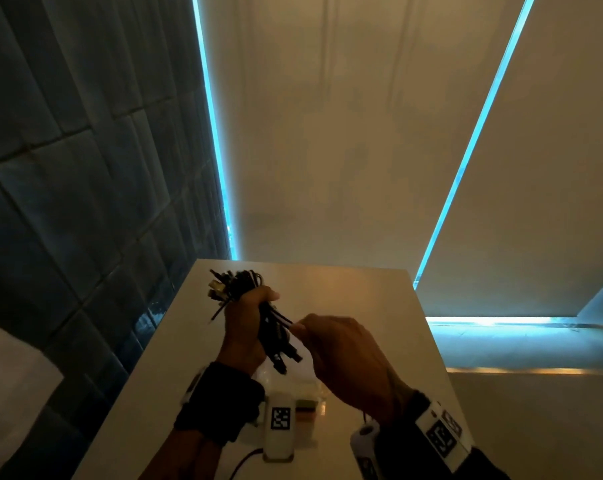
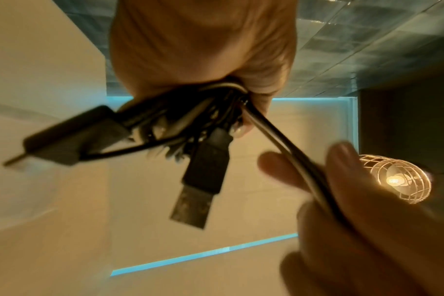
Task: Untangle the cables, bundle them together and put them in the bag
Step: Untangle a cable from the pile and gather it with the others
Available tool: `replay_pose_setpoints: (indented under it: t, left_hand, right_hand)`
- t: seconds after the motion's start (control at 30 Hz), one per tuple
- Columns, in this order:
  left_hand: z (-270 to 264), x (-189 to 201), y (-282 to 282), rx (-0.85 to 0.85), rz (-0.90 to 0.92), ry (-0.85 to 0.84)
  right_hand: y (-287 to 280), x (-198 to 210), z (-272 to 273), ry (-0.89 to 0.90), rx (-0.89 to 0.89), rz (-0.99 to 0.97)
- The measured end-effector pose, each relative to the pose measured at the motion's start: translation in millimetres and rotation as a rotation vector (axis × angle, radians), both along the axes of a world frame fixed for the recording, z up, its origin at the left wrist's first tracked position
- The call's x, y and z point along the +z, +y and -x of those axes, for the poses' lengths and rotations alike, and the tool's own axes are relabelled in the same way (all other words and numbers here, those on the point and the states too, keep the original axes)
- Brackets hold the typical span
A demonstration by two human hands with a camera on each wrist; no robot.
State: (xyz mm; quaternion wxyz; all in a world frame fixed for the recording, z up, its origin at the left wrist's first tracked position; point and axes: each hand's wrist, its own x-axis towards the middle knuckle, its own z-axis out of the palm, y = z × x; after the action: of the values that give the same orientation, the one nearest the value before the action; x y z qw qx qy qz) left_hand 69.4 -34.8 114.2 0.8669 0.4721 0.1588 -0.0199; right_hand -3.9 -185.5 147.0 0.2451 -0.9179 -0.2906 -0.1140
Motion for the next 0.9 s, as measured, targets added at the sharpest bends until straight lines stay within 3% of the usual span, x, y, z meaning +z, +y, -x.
replay_pose_setpoints:
  t: [0.13,0.2,0.37,0.5,0.57,0.7,0.77,0.9]
  left_hand:
    - [-14.8,11.9,14.3,0.103,0.016,-0.011]
    - [-17.2,17.6,14.8,0.106,0.046,-0.038]
    - [-16.8,19.7,12.8,0.126,0.059,-0.075]
    - [-10.3,21.0,0.9,0.115,0.015,-0.115]
    - [-6.3,20.1,-8.2,0.106,-0.011,-0.124]
    - [-3.8,17.1,-14.7,0.066,-0.079,-0.163]
    - [-3.7,18.6,-11.8,0.049,-0.056,-0.179]
    - [-5.1,21.6,2.0,0.080,-0.006,-0.123]
  right_hand:
    - [-10.2,-50.5,32.2,0.265,-0.037,-0.369]
    - [-20.9,-75.4,41.3,0.412,-0.047,-0.442]
    - [-64.8,-113.7,40.7,0.830,-0.043,-0.182]
    - [-70.7,-88.0,23.3,0.711,-0.163,-0.232]
    - [-50.6,-72.0,13.5,0.653,-0.175,-0.350]
    - [-11.8,-66.7,4.0,0.704,-0.124,-0.494]
    - [-5.9,-65.0,7.0,0.742,-0.137,-0.647]
    - [-9.9,-60.5,19.3,0.626,-0.164,-0.881]
